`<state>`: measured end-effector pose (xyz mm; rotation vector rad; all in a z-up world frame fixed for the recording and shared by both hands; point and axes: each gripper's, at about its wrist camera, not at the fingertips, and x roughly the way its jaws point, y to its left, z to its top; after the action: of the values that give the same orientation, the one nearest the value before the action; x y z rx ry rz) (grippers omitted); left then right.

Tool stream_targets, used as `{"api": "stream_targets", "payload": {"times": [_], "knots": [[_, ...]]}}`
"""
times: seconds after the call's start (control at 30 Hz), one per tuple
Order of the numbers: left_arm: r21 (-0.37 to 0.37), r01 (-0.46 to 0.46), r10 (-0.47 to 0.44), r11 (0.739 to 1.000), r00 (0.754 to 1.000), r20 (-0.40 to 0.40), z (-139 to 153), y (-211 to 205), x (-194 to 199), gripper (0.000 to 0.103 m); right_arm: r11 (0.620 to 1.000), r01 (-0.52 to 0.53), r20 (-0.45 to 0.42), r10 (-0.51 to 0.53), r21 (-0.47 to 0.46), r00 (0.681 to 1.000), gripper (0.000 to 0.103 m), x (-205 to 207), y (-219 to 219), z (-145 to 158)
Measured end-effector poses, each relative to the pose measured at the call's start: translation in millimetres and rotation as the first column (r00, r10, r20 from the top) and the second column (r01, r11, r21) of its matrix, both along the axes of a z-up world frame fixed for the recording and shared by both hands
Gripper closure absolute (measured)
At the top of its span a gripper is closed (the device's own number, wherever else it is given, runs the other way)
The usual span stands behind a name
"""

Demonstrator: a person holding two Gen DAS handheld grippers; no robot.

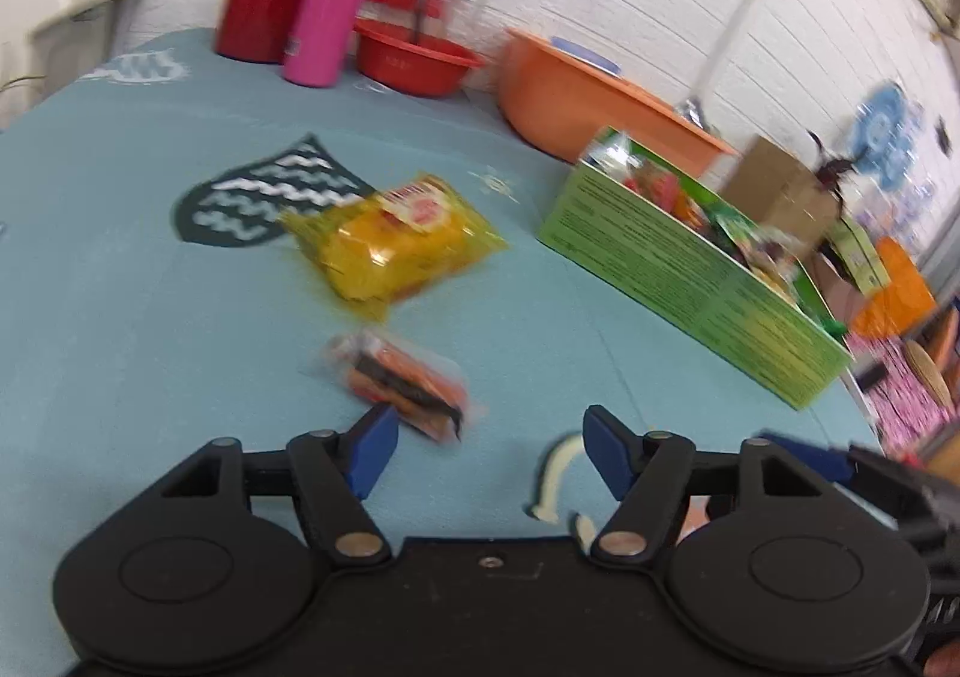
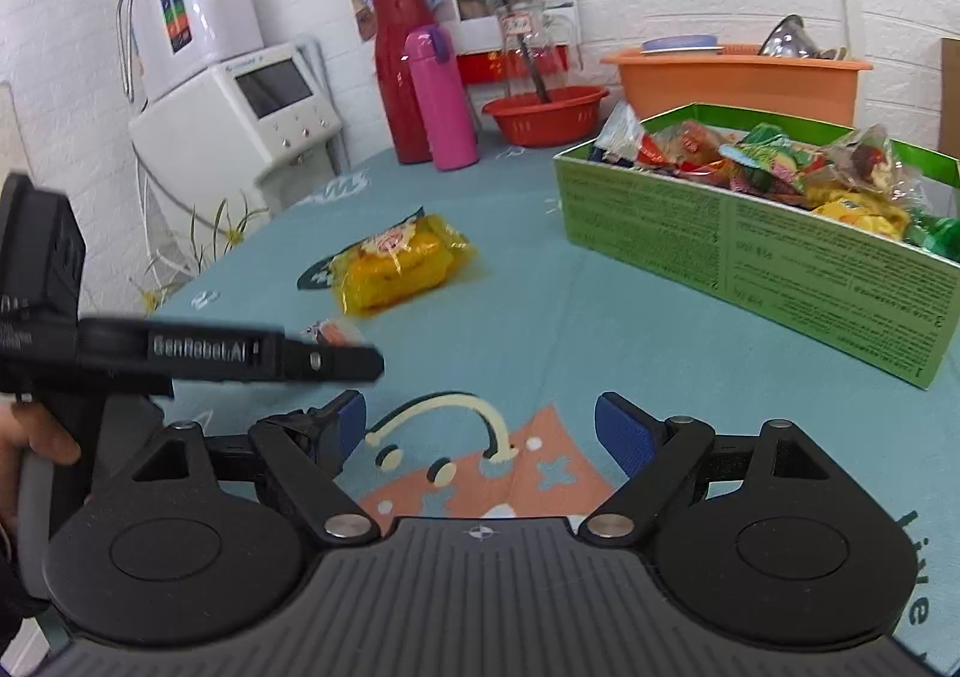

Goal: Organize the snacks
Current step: 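Grasp the small clear sausage packet with the left tool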

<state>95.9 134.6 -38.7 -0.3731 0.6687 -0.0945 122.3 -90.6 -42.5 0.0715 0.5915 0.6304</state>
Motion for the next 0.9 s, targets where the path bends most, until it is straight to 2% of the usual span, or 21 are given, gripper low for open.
{"api": "stream_targets", "payload": {"times": [0.03,0.13,0.3,0.33,0.4,0.6,0.9], "knots": [[-0.007,-0.045,0.045,0.999,0.999,-0.005,1.6,5.8,1.7,0.007,1.000,-0.019,0.003,0.019,-0.005,1.000,0.000,1.4,3.8,-0.9],[-0.070,-0.119,0.117,0.990,0.993,-0.026,2.7,22.7,8.9,0.010,0.996,-0.091,0.016,0.092,-0.024,0.996,0.000,7.1,21.5,-2.0],[-0.101,-0.122,0.118,0.987,0.992,-0.043,1.3,26.0,15.1,0.017,0.973,-0.219,0.022,0.221,-0.072,0.975,0.000,22.4,55.4,-5.0],[-0.102,-0.121,0.117,0.987,0.992,-0.042,1.2,25.6,16.0,0.018,0.969,-0.235,0.021,0.238,-0.078,0.971,0.003,25.8,61.2,-6.0],[-0.099,-0.126,0.123,0.987,0.992,-0.042,0.9,25.9,18.2,0.017,0.962,-0.260,0.009,0.262,-0.087,0.965,0.019,33.7,71.0,-8.4],[-0.098,-0.126,0.123,0.987,0.992,-0.043,0.3,29.1,23.8,0.019,0.953,-0.292,-0.033,0.290,-0.076,0.956,0.019,41.5,88.5,-8.9],[-0.070,-0.119,0.115,0.990,0.992,-0.057,0.8,35.8,23.6,0.019,0.952,-0.291,-0.027,0.289,-0.097,0.957,0.018,37.2,110.8,-10.2]]}}
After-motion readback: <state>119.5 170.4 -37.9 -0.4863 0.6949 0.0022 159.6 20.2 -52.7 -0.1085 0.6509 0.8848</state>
